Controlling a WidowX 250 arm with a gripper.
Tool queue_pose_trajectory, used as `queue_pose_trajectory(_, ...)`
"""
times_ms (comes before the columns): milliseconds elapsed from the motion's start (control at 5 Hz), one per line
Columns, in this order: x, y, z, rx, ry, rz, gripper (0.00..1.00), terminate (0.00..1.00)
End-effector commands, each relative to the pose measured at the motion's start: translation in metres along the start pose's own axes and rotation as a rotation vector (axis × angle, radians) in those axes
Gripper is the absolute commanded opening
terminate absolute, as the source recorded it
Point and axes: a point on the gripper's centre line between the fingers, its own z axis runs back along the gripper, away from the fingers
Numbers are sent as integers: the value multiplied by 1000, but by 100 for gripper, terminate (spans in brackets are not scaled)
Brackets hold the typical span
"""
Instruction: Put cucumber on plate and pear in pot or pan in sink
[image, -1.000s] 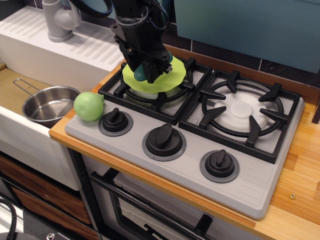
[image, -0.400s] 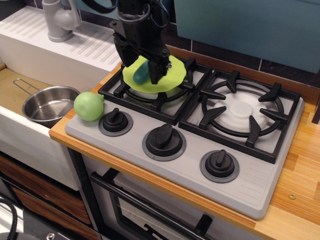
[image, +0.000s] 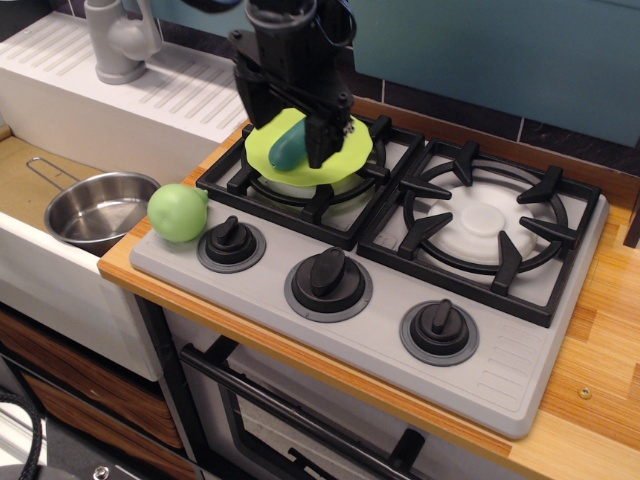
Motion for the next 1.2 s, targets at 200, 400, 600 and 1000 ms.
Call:
queue_pose_trajectory(200,7,6,36,3,-20,22,100,0)
queue_pose_trajectory(400,7,6,36,3,-20,22,100,0)
queue_pose_trajectory(600,-12,12,36,-9,-41,-6,100,0)
queue_pose_trajectory(1000,-46,32,30,37,-123,115,100,0)
